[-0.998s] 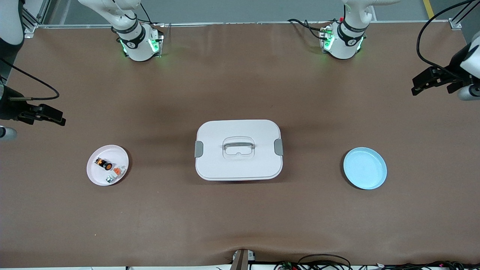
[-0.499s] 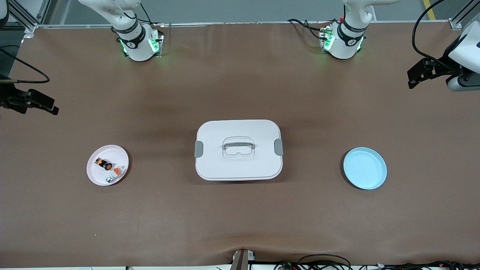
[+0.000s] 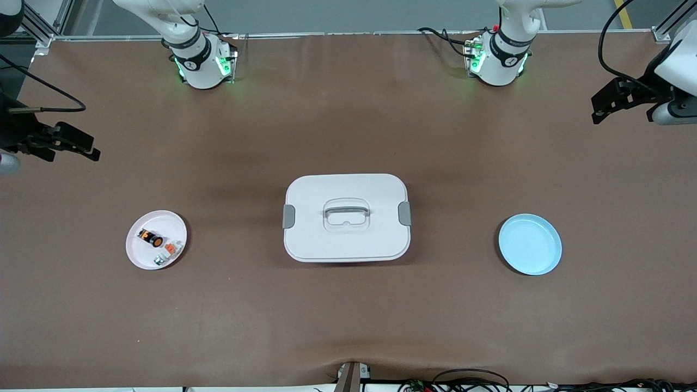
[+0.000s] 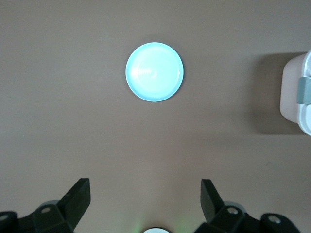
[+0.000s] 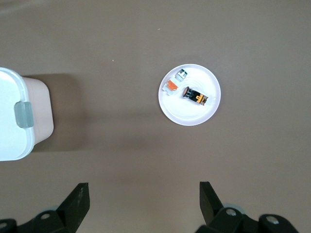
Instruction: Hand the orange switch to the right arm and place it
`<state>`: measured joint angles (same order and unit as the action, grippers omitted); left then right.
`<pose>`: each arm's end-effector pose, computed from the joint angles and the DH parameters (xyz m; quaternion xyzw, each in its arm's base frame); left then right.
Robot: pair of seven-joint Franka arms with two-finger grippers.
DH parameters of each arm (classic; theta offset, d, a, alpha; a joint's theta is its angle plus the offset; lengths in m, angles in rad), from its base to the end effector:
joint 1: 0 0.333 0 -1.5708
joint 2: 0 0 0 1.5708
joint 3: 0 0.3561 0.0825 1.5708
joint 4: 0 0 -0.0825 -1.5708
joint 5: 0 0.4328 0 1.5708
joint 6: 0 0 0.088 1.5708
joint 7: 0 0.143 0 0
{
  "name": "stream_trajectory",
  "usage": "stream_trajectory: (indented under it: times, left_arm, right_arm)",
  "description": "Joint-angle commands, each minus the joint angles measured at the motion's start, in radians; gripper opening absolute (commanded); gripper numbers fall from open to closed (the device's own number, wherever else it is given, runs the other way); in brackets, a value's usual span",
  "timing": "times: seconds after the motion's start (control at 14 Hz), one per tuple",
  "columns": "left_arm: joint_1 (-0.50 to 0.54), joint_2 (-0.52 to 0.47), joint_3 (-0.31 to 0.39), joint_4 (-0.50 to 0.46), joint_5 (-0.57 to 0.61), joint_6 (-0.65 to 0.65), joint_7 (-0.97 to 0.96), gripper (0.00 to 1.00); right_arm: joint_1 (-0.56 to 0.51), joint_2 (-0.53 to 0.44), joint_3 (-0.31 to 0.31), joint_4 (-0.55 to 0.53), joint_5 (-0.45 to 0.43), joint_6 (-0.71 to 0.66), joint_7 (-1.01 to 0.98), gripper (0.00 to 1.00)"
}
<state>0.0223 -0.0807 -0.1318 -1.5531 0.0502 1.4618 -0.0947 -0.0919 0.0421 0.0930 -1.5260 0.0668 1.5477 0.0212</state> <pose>0.5599 -0.0573 0.6751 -0.9995 0.0046 0.0025 0.0307 0.6150 0.0092 0.6247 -0.9993 0.0096 0.0105 0.0352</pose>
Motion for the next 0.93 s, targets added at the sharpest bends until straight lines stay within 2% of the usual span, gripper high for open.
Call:
stream_trajectory:
  times: [0.0,0.21,0.36,0.86]
  left_arm:
    - [0.008,-0.024,-0.005,-0.009,-0.023,-0.017,0.006,1.00]
    - [0.008,-0.030,-0.005,-0.007,-0.024,-0.018,0.006,1.00]
    - [0.008,-0.039,-0.005,-0.007,-0.032,-0.029,0.007,1.00]
    - [0.010,-0.050,0.004,-0.007,-0.055,-0.047,0.003,1.00]
  right_arm:
    - [0.014,-0.030,-0.003,-0.031,-0.013,0.005,-0.007,1.00]
    - [0.009,-0.040,-0.004,-0.039,-0.042,-0.008,-0.069,1.00]
    - [0.008,-0.089,-0.006,-0.097,-0.042,0.006,-0.070,1.00]
    - [0.006,-0.094,-0.007,-0.095,-0.082,0.002,-0.072,1.00]
